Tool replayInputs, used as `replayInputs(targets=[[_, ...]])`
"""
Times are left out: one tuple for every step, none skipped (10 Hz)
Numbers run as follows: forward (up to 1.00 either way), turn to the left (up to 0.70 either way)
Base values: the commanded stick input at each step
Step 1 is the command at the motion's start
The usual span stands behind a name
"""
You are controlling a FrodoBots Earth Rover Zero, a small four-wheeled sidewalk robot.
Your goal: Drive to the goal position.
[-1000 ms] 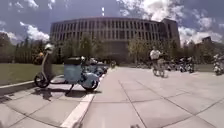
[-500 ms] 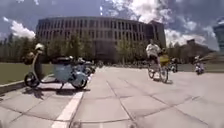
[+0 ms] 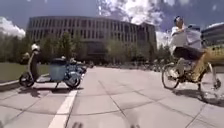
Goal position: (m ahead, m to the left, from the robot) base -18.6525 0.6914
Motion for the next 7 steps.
replayInputs(targets=[[0.00, 0.00], [0.00, 0.00], [-0.04, 0.00], [-0.45, 0.00], [-0.70, 0.02], [-0.70, 0.27], [-0.70, 0.35]])
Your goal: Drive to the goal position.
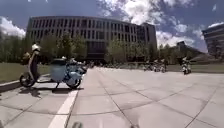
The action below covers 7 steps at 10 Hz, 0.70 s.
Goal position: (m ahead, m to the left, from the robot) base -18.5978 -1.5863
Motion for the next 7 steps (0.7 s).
replayInputs(targets=[[-0.70, 0.35], [-0.70, 0.35], [-0.70, 0.35], [-0.70, 0.35], [-0.70, 0.35], [-0.70, 0.35], [-0.70, 0.35]])
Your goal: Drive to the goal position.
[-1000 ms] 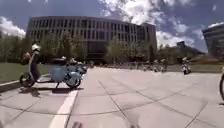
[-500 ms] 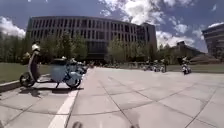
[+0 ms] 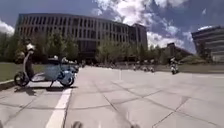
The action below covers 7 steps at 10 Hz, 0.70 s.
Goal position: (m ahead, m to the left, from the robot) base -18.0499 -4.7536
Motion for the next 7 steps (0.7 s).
replayInputs(targets=[[-0.70, 0.35], [-0.70, 0.35], [-0.70, 0.35], [-0.01, 0.07], [0.01, 0.01], [0.03, 0.00], [0.02, 0.00]])
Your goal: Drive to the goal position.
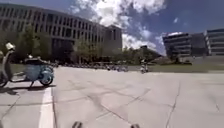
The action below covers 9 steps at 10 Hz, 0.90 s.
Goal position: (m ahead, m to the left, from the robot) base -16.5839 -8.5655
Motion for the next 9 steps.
replayInputs(targets=[[0.00, 0.00], [0.01, 0.00], [0.04, 0.00], [0.04, 0.00], [0.04, 0.00], [0.04, 0.00], [0.05, 0.00], [0.11, 0.00], [0.64, 0.00]])
